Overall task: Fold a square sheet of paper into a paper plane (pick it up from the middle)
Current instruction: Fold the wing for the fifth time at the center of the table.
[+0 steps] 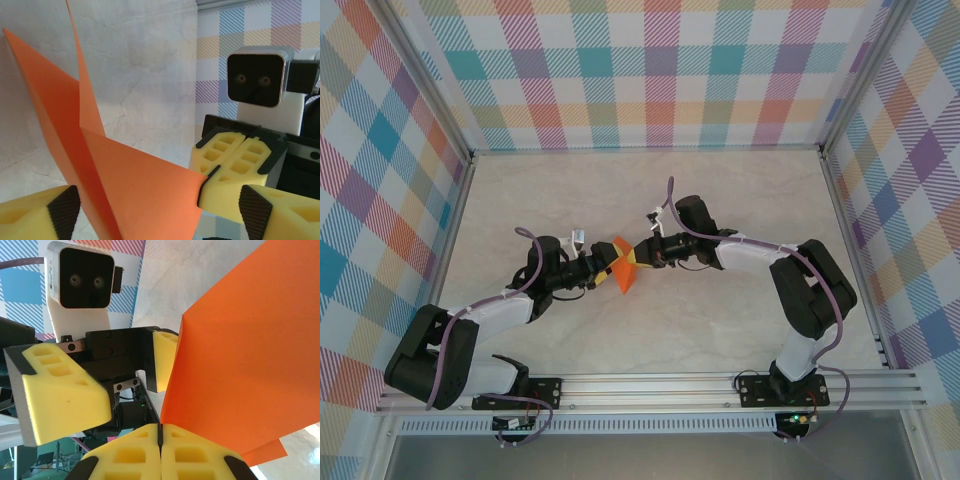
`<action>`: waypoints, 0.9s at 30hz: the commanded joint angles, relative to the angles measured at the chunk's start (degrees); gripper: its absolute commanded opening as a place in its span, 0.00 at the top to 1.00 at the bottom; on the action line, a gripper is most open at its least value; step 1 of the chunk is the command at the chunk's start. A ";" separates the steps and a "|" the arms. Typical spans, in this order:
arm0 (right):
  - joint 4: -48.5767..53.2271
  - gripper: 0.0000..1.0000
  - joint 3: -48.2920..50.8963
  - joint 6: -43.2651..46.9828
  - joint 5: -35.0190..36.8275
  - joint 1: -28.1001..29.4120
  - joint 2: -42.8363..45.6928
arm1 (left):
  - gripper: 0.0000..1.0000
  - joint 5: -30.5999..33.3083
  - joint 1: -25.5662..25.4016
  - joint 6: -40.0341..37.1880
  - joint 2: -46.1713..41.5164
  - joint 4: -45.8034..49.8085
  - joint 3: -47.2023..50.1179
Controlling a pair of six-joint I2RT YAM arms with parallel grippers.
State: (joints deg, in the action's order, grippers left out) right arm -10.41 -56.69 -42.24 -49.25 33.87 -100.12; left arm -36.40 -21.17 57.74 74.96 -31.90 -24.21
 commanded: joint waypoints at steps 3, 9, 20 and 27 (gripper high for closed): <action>-2.08 0.95 1.03 -0.65 -2.14 -0.60 1.05 | 0.34 -0.74 0.87 1.34 0.31 -4.45 0.56; -2.12 0.95 1.44 -0.82 -2.25 -0.91 0.31 | 0.53 0.17 0.87 0.89 0.19 -4.16 1.25; -0.10 0.93 1.47 0.17 -1.28 -0.86 -1.44 | 0.76 2.08 0.87 -1.57 0.30 -1.59 2.79; 4.97 0.87 0.29 2.70 0.77 -0.67 -2.72 | 0.85 3.51 0.88 -3.64 0.68 2.06 3.54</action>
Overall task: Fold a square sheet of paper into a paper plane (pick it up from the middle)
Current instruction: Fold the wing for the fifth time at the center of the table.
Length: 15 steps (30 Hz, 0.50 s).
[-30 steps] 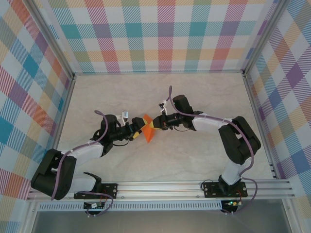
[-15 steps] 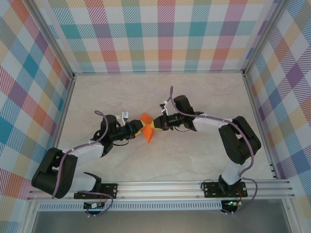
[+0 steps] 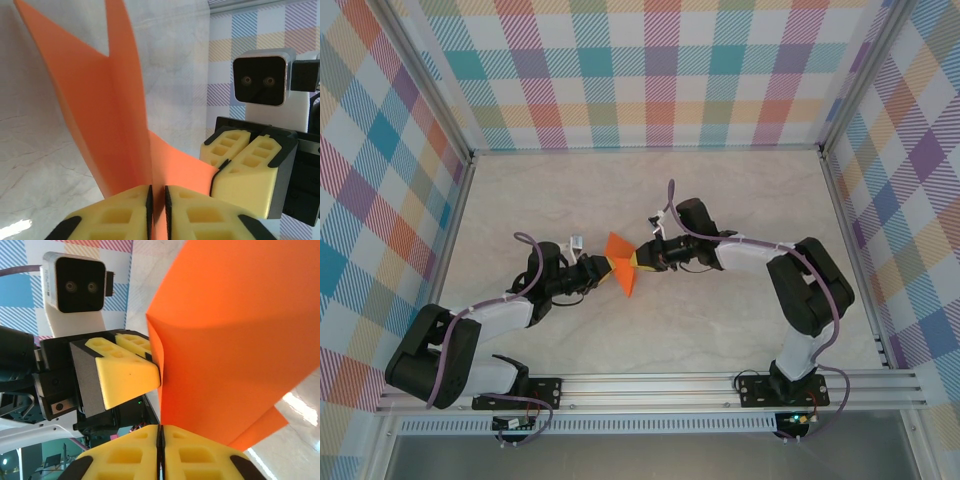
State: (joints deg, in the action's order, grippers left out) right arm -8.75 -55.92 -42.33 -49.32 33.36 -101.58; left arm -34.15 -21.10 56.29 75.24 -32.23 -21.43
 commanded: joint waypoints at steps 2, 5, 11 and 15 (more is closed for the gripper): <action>7.61 0.82 -1.19 5.03 4.12 0.27 -0.46 | 0.88 2.46 0.80 -3.60 0.41 4.95 0.93; 11.50 0.73 -1.30 6.19 9.62 0.80 1.39 | 0.91 4.14 0.81 -5.08 0.94 7.88 1.00; 15.93 0.66 -1.16 7.23 20.47 3.14 4.48 | 0.95 6.92 0.80 -6.98 2.15 11.08 1.31; 19.12 0.67 -2.56 8.29 30.77 7.98 5.58 | 0.97 8.18 0.71 -7.58 2.37 12.92 0.96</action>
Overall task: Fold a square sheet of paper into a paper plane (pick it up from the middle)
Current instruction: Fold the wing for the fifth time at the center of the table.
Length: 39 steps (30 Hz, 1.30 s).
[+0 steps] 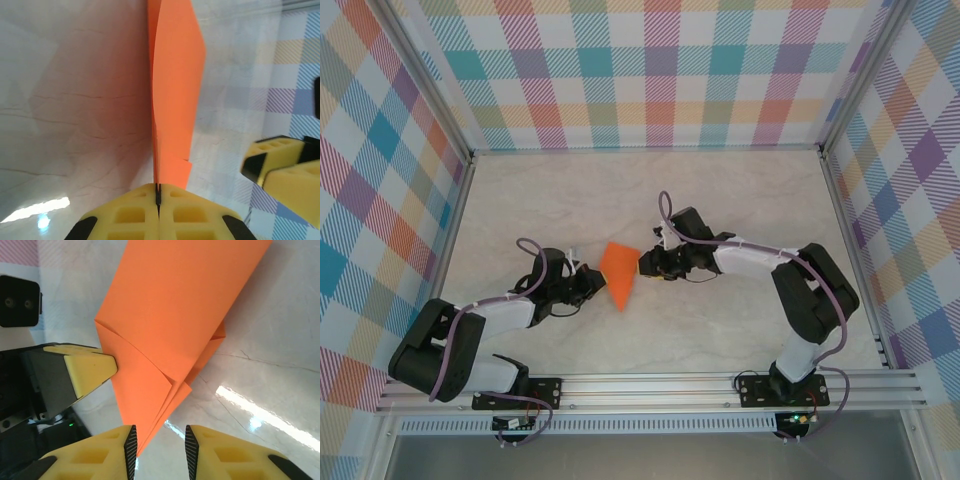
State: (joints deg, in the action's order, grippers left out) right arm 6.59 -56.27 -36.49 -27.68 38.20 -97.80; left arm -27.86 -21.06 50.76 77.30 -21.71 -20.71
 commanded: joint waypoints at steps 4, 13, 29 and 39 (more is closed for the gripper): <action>5.20 0.72 -4.71 2.50 15.27 7.65 0.00 | 0.99 3.58 0.34 -3.16 -0.05 5.15 -0.47; 3.78 0.82 -10.77 0.27 14.36 9.88 -7.84 | 0.99 4.94 -1.13 -3.92 -1.09 7.29 -1.46; 8.23 0.85 -14.83 0.30 16.52 9.82 -15.70 | 0.91 5.30 -3.35 -3.30 -0.08 6.27 -2.58; 8.18 0.86 -14.50 0.57 15.73 9.36 -16.90 | 0.77 6.42 -5.45 -5.09 -0.13 6.89 -3.70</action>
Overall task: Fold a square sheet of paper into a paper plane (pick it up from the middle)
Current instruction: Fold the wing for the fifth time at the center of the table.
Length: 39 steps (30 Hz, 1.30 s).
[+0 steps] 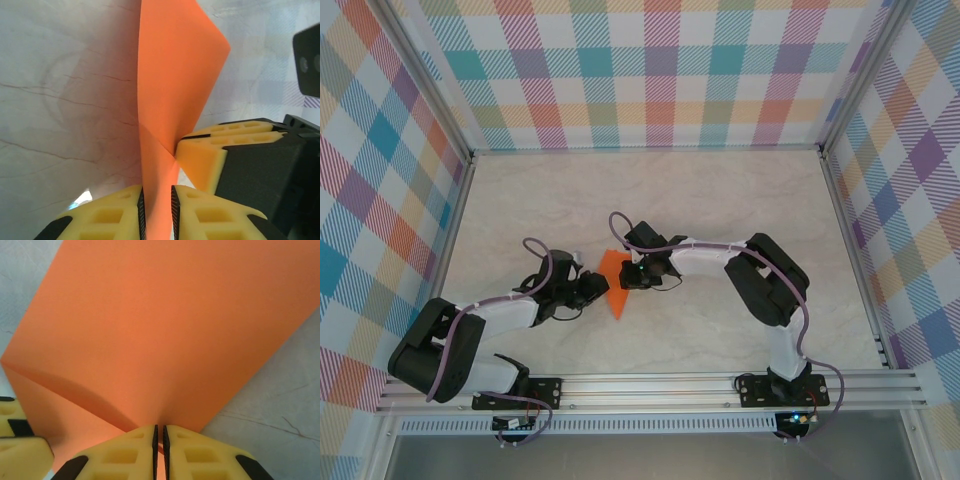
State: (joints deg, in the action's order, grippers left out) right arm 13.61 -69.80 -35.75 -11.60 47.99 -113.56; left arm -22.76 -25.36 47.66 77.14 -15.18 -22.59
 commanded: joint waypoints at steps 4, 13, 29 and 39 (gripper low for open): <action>0.67 0.86 -0.56 1.47 -0.70 -1.09 -0.39 | 0.78 2.65 -1.95 -3.33 0.33 2.38 -2.97; -2.17 0.85 1.29 14.80 -4.04 -2.45 1.15 | 0.68 4.47 -1.79 -6.02 0.89 6.39 -6.13; -6.69 0.84 4.65 25.56 -8.46 -4.11 0.88 | 0.63 -5.79 5.00 -7.25 13.22 3.10 -12.22; -7.80 0.85 5.55 26.52 -8.84 -4.92 0.97 | 0.78 -8.35 7.08 -9.63 17.59 3.75 -16.19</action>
State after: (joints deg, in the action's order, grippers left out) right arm 5.93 -65.45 -11.05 -20.08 43.44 -113.32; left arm -29.56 -19.33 39.79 93.82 -11.03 -37.10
